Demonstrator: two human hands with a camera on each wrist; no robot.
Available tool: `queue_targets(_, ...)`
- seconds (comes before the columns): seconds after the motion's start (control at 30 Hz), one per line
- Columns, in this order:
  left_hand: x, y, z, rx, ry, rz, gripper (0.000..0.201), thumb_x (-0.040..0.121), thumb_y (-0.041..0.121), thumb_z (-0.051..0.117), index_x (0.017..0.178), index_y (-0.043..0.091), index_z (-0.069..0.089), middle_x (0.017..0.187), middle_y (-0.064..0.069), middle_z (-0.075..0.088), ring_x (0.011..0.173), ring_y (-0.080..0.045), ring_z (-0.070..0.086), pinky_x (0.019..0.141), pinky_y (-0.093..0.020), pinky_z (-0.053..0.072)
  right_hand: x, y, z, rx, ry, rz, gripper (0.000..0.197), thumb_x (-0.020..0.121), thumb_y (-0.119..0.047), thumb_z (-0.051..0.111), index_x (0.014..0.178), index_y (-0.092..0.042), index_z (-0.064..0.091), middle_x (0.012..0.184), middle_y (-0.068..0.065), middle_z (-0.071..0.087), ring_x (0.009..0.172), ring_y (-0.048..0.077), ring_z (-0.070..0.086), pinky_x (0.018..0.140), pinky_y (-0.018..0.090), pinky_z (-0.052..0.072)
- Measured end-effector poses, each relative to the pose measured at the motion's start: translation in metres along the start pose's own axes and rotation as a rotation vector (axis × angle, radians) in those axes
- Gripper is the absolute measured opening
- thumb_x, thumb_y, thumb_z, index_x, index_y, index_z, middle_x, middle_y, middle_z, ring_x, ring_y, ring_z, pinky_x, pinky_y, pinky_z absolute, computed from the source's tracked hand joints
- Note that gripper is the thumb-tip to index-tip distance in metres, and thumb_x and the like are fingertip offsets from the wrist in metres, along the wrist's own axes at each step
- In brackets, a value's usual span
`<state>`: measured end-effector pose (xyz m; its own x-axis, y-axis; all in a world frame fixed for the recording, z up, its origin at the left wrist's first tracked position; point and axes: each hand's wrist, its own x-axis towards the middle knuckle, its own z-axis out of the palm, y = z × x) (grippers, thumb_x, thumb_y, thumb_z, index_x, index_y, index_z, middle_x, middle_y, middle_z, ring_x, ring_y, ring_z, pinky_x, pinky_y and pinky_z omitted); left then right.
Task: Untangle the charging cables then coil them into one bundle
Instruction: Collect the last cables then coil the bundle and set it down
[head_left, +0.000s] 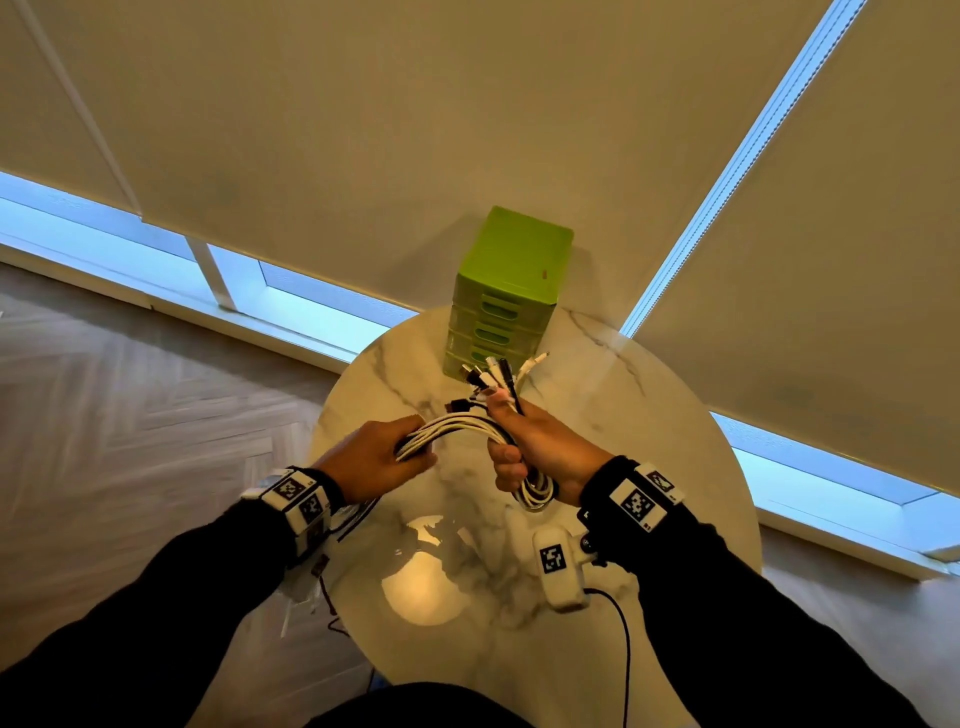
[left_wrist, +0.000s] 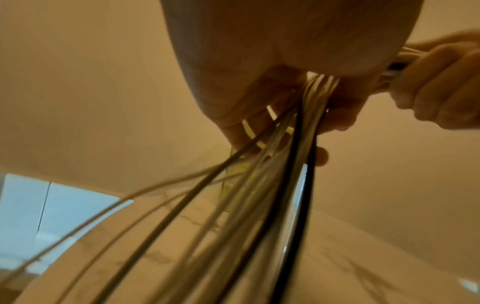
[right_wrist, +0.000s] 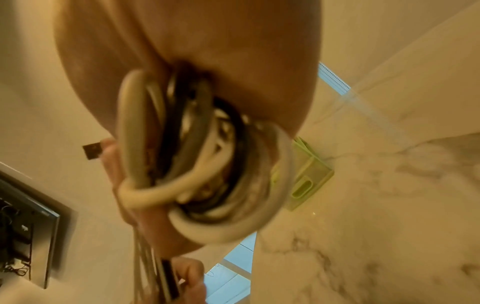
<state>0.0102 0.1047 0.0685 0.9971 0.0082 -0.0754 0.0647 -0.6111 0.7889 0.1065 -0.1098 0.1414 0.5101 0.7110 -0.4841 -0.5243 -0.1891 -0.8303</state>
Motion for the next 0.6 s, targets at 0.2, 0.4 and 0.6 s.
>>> queue_targets(0.2,0.014,0.036,-0.021,-0.649,0.141,-0.289,0.019,0.102,0.016,0.054,0.099,-0.001,0.061,0.071,-0.009,0.055,0.055,-0.021,0.055,0.06,-0.035,0.05,0.005,-0.007,0.009,-0.069,-0.012,-0.101,0.029,0.1,-0.053,0.044,0.099,-0.025,0.051,0.061,0.005,0.026,0.046,0.014,0.022,0.053,0.028,0.026)
queue_targets(0.4,0.023,0.069,-0.022,-1.032,0.182,-0.314,0.03,0.094,0.007,0.046,0.107,-0.011,0.067,0.101,-0.024,0.071,0.09,-0.035,0.069,0.084,-0.04,0.055,0.011,0.011,0.031,-0.201,-0.09,-0.109,0.021,0.099,-0.046,0.052,0.086,-0.03,0.049,0.058,-0.003,0.023,0.046,0.012,0.021,0.048,0.025,0.026)
queue_targets(0.6,0.032,0.082,-0.014,-1.292,0.273,-0.36,0.036,0.095,0.0,0.043,0.079,0.006,0.075,0.085,-0.02,0.068,0.073,-0.032,0.067,0.065,-0.036,0.058,0.03,0.03,0.028,-0.617,0.027,-0.281,0.058,0.077,-0.053,0.079,0.125,-0.033,0.052,0.082,-0.016,0.066,0.067,0.0,0.061,0.064,0.028,0.05)
